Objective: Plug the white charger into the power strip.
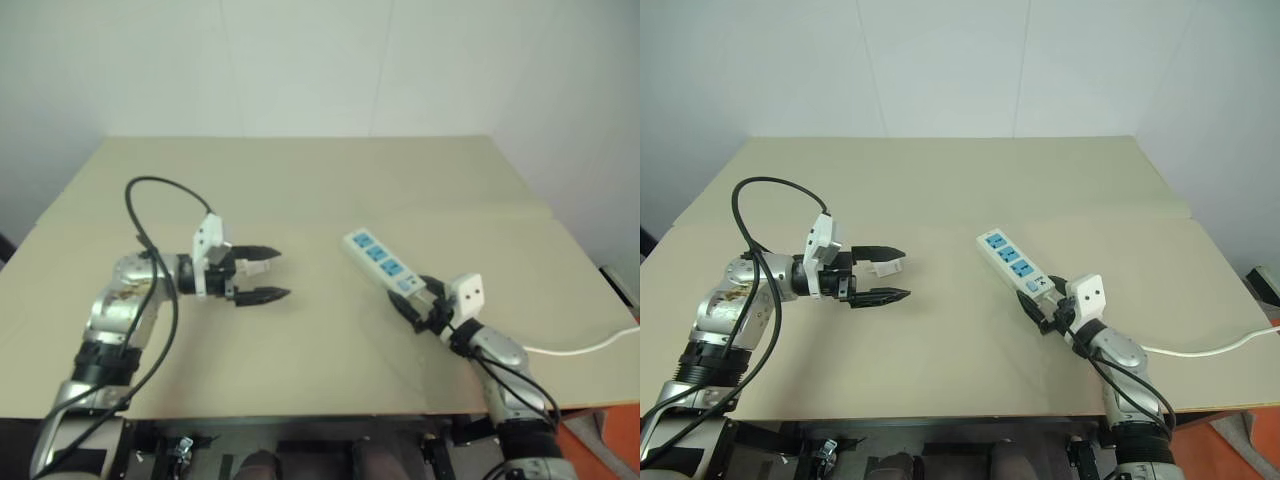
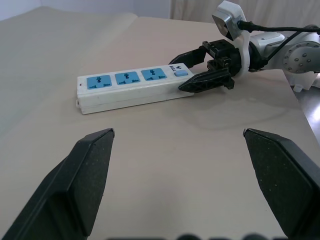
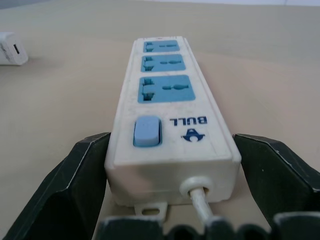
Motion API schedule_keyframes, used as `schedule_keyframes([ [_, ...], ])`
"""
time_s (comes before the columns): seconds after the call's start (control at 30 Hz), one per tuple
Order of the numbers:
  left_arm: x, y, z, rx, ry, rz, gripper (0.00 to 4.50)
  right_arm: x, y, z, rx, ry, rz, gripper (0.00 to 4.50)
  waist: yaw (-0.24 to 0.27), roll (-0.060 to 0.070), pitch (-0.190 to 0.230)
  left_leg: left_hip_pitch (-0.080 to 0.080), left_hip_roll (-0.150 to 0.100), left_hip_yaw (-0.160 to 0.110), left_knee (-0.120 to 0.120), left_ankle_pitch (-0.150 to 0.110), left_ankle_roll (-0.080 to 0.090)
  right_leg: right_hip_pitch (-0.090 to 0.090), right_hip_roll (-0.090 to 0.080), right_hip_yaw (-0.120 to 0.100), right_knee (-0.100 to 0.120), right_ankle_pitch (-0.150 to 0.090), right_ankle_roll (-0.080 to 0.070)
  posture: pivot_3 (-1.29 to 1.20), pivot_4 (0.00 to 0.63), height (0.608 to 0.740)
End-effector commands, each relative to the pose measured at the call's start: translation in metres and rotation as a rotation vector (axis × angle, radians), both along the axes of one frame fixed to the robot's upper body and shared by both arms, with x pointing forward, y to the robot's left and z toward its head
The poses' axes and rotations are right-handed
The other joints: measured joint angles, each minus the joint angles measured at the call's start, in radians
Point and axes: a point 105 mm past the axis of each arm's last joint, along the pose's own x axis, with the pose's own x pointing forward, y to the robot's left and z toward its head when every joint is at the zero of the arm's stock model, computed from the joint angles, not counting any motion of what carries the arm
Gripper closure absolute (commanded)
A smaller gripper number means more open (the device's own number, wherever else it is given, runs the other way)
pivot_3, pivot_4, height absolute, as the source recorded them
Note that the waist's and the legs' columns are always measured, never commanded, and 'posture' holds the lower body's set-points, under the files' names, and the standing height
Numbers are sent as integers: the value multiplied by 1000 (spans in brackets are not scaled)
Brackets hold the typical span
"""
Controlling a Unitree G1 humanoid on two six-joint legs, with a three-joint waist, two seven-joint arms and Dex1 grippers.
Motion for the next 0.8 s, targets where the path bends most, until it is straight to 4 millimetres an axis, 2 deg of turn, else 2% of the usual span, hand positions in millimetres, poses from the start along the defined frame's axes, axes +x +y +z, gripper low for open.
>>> schedule_keyframes([
  [0.03,-4,0,16,-27,-60,-15,0,1,-3,13,22,-60,-2,47,0,0,0,0,0,0,0,0,0,0,0,0,0,0,0,0,150,740],
  [0.17,-4,-1,14,-26,-59,-16,0,1,-1,11,23,-52,11,47,0,0,0,0,0,0,0,0,0,0,0,0,0,0,0,0,150,740],
  [0.33,-4,-1,13,-24,-58,-14,0,2,1,9,12,-43,22,1098,-3,0,0,0,0,0,0,0,0,0,0,0,0,0,0,0,150,740],
  [0.57,0,-4,18,-43,-64,-8,0,-3,2,13,-12,-64,74,1098,-3,0,0,0,0,0,0,0,0,0,0,0,0,0,0,0,150,740],
  [0.8,20,0,31,6,-114,74,0,-36,-16,32,-109,-97,283,1098,5,0,0,0,-1,0,0,0,0,1,0,0,-1,0,0,0,150,740],
])
